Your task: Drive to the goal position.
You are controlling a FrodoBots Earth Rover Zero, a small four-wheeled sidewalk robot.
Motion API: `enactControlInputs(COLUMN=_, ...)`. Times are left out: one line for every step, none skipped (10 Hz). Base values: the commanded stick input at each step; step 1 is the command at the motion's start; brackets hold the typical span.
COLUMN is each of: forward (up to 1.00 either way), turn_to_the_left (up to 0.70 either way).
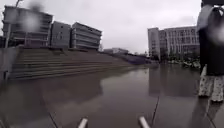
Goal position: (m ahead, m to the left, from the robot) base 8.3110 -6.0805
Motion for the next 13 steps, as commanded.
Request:
enactControlInputs(forward=0.92, turn_to_the_left=-0.37)
enactControlInputs(forward=0.92, turn_to_the_left=-0.37)
enactControlInputs(forward=0.92, turn_to_the_left=-0.37)
enactControlInputs(forward=0.92, turn_to_the_left=-0.37)
enactControlInputs(forward=0.92, turn_to_the_left=0.0)
enactControlInputs(forward=0.92, turn_to_the_left=0.0)
enactControlInputs(forward=0.92, turn_to_the_left=0.0)
enactControlInputs(forward=0.92, turn_to_the_left=-0.01)
enactControlInputs(forward=0.92, turn_to_the_left=-0.23)
enactControlInputs(forward=0.92, turn_to_the_left=-0.36)
enactControlInputs(forward=0.92, turn_to_the_left=-0.22)
enactControlInputs(forward=0.92, turn_to_the_left=-0.05)
enactControlInputs(forward=0.92, turn_to_the_left=0.0)
